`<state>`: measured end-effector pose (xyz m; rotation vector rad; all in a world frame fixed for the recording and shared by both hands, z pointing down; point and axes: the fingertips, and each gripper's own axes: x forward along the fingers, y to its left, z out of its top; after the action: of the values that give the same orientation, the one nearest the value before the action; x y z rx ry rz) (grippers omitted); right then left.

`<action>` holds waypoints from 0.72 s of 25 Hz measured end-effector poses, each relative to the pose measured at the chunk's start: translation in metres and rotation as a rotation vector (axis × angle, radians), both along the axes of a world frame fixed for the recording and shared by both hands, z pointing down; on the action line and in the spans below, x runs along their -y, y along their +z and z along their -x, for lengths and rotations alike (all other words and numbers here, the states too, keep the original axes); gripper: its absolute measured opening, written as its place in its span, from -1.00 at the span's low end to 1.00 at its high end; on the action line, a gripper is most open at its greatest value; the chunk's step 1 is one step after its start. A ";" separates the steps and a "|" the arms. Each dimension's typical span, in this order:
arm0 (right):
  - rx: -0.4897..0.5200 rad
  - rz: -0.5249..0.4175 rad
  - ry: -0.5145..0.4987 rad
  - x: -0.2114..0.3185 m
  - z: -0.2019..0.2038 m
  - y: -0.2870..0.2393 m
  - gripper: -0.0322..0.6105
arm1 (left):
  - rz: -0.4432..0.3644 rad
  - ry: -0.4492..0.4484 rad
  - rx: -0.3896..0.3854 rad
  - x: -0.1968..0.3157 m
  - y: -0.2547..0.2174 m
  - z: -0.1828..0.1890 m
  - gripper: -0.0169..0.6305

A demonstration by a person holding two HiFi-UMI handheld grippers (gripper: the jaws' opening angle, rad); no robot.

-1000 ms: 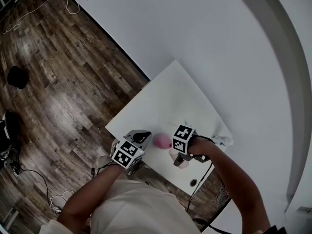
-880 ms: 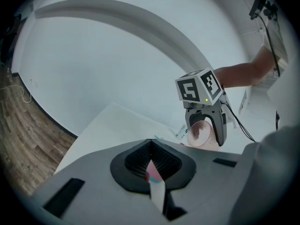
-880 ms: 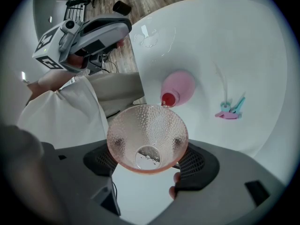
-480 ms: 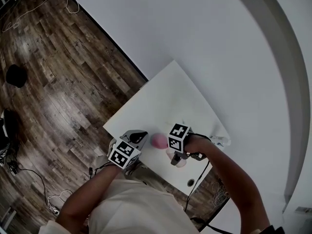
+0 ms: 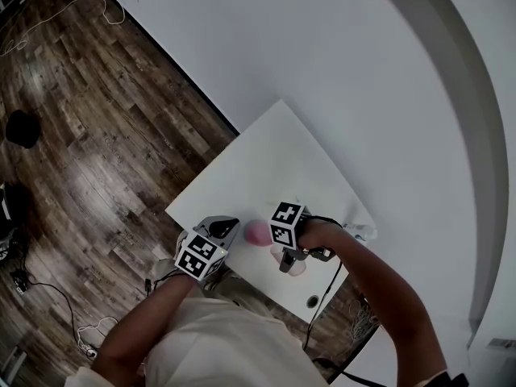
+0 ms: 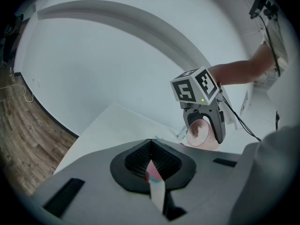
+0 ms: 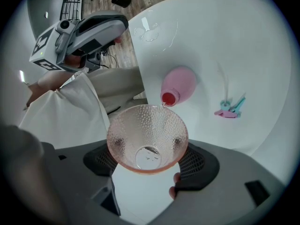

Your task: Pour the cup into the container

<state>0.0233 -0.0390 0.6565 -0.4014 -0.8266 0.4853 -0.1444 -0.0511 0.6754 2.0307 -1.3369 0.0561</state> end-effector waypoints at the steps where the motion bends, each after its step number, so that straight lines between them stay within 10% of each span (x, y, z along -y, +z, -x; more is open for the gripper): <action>1: -0.004 0.002 -0.002 0.001 -0.001 0.001 0.23 | 0.001 0.000 0.000 0.000 0.001 -0.001 -0.91; 18: -0.057 0.046 -0.062 0.005 0.007 -0.008 0.24 | 0.006 -0.019 -0.006 0.002 0.000 0.004 -0.91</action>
<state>0.0160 -0.0438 0.6486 -0.4525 -0.7464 0.4565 -0.1487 -0.0530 0.6758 2.0114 -1.3512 0.0456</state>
